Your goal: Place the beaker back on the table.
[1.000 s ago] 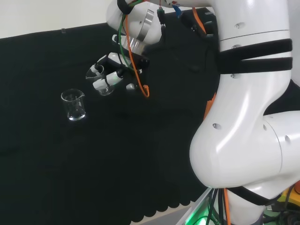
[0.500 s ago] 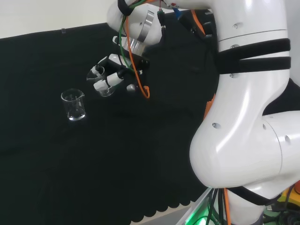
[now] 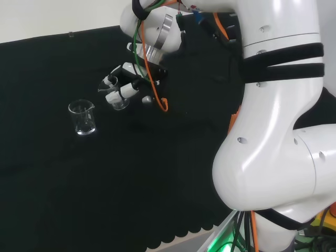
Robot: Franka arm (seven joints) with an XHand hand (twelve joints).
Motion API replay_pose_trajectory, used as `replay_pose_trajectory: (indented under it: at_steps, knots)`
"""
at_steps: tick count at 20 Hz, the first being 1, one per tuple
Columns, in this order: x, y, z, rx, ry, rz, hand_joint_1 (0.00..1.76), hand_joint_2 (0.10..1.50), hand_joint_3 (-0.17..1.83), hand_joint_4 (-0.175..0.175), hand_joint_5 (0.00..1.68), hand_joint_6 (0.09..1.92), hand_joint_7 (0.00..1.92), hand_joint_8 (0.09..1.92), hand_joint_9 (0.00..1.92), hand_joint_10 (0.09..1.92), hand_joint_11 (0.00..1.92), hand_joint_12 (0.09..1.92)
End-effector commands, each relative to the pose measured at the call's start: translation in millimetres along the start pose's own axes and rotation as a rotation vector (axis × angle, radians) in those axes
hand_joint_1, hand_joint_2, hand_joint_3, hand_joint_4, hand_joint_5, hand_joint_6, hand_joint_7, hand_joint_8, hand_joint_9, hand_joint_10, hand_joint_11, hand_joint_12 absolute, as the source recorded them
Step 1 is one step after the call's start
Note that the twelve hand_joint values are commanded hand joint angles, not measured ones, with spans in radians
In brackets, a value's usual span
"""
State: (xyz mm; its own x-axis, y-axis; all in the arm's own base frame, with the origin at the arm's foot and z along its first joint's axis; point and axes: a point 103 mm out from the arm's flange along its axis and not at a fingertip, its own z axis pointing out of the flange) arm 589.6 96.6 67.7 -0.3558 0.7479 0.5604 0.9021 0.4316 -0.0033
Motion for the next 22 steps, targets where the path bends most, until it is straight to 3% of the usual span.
replay_pose_trajectory:
  at_steps: [1, 22]
  knots:
    - [-1.6, -0.8, 2.0, 0.009, -0.006, 0.003, 1.32, 1.02, -0.17, -0.175, 1.5, 0.09, 1.56, 0.09, 1.62, 0.09, 1.09, 0.89]
    - [-3.8, -3.4, 6.9, -0.021, 0.038, 0.02, 1.32, 1.02, -0.17, -0.175, 1.5, 0.09, 1.56, 0.09, 1.61, 0.09, 1.07, 0.89]
